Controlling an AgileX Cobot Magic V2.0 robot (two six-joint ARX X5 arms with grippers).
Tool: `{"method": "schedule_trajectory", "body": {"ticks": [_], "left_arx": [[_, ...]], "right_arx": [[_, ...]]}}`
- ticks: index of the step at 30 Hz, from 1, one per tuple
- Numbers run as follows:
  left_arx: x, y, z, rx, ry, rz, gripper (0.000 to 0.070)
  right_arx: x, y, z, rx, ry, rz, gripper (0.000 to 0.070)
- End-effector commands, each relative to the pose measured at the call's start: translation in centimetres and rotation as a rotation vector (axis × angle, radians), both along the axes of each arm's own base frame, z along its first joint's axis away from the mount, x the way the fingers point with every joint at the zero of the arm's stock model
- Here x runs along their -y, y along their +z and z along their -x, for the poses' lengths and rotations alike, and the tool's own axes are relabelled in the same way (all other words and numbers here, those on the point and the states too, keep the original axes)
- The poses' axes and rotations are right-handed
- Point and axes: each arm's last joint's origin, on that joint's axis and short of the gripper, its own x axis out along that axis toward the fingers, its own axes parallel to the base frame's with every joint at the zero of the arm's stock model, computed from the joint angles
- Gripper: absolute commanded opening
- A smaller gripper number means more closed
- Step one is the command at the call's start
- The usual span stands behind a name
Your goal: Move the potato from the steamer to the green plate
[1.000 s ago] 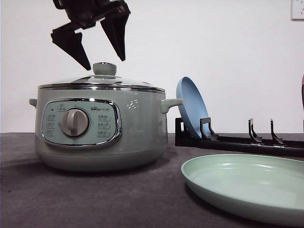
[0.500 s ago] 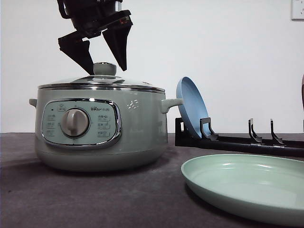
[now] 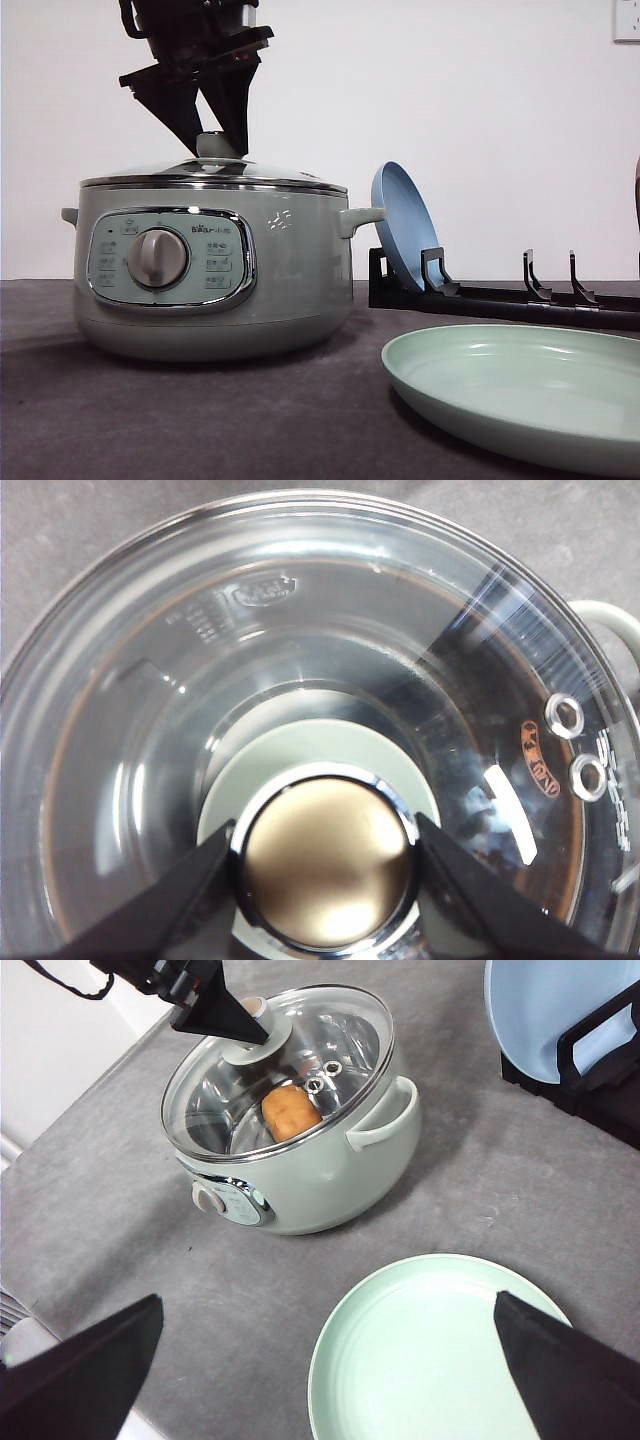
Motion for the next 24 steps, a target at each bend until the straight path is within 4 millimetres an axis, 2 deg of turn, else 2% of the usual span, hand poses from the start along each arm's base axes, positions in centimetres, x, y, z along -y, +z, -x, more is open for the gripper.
{"method": "schedule_trajectory", "body": {"ticks": [1,7,11,24], "left_arx": [[0.5,0.0,-0.5,0.002,-0.003,0.015,0.0006],[0.5,0.4,-0.4,0.008,0.0,0.019,0.0],[0.5,1.3,-0.4,0.031,0.0,0.03,0.0],[-0.7,8.8,1.7,0.143,0.05,0.073,0.0]], "right_arx": [[-0.1,0.5,0.0,0.021,0.006,-0.006,0.0675],[-0.1,0.5,0.0,0.015,0.002,-0.012,0.0675],[-0.1,0.5,0.0,0.013,0.0,-0.014,0.0675],[0.0,0.5,0.0,0.011,-0.004,-0.015,0.0675]]}}
